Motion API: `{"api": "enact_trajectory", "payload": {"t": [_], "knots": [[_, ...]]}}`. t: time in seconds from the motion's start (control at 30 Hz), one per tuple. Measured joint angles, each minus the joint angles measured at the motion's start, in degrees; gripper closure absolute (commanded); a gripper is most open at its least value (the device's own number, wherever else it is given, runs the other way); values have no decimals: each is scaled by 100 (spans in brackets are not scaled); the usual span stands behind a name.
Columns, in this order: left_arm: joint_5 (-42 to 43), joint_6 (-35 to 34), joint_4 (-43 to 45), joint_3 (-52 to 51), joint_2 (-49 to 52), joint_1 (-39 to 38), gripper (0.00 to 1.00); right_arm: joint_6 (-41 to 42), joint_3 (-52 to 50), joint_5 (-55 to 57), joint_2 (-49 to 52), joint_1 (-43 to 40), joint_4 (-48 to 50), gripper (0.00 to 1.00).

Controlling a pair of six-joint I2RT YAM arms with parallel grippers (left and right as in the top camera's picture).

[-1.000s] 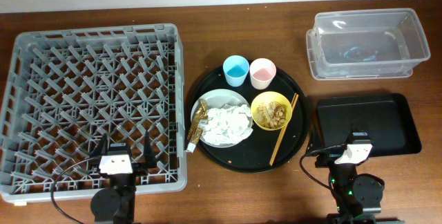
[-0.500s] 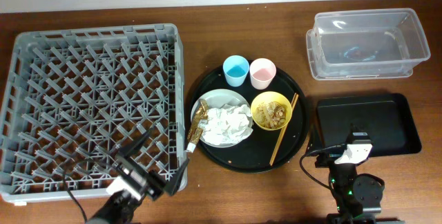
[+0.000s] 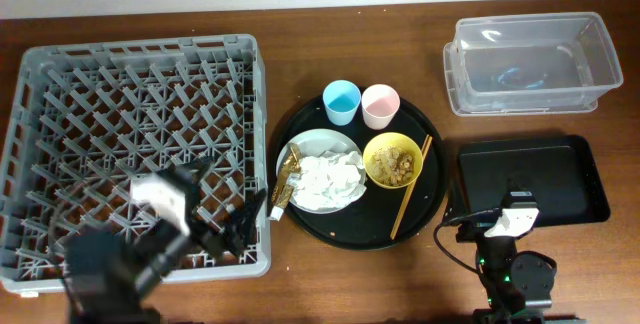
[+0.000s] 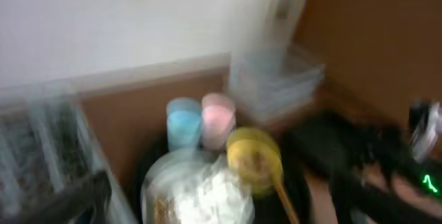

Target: Sort waste into correct bins and load items into the dishwasher rack

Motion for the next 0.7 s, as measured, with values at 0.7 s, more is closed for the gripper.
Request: {"api": "enact_trajectory", "payload": {"t": [0.7], "knots": [[-2618, -50, -5357, 5532, 5591, -2610, 1, 0, 0, 0, 0, 4, 2, 1]]}}
